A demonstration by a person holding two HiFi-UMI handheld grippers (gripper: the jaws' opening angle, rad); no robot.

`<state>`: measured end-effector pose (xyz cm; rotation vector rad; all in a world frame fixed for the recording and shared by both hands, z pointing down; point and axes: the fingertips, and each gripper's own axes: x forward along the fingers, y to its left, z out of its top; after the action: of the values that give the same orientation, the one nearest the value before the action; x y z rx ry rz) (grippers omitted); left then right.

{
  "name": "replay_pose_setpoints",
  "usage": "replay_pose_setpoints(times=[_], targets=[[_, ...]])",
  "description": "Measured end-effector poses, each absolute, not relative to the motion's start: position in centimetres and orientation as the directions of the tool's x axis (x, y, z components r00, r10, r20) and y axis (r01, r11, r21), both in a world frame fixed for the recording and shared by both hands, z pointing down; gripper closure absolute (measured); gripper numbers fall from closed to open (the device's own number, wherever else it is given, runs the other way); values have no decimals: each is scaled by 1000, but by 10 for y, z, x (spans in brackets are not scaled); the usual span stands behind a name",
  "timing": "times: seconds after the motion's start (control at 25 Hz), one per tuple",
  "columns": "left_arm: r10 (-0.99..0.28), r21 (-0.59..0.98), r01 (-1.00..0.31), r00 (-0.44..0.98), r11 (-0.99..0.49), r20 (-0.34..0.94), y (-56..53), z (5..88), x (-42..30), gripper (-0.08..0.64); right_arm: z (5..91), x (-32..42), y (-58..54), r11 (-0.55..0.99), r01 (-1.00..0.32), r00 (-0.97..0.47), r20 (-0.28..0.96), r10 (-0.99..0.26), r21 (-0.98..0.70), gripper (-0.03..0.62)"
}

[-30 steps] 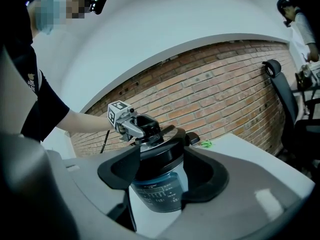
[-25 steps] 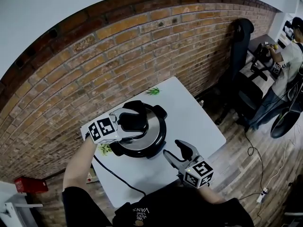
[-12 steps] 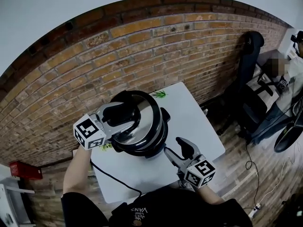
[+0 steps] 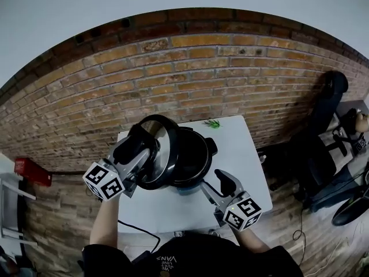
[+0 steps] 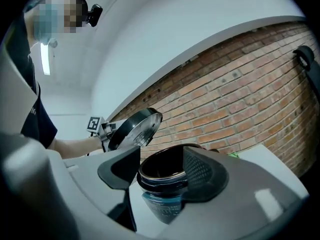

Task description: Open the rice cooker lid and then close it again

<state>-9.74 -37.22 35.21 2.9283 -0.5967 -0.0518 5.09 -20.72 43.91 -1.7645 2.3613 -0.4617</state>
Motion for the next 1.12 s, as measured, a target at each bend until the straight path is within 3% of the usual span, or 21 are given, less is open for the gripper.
replay_pose_setpoints(times=[0.28,0.48,0.76,1.12], targets=[[-663,349,-606,746,-715,-64,-336,376,-161,279,440,48,-201,360,-864,-398,42,-916,-352,322],[-789,435,-696,611,-572,-59,-298,399,-193,279,444,44,-192,424,-837,-466,46,-883,-347,322],[-878,504,-751,477,-426,-31,-235,430,-217,279,450,39,-181,492,-804,-540,64,-839,-332,322],[-911,544,-763,412,-350,-8,-177,459,-220,279,457,33,-165,560,-765,-611,86,-787,-319,325]])
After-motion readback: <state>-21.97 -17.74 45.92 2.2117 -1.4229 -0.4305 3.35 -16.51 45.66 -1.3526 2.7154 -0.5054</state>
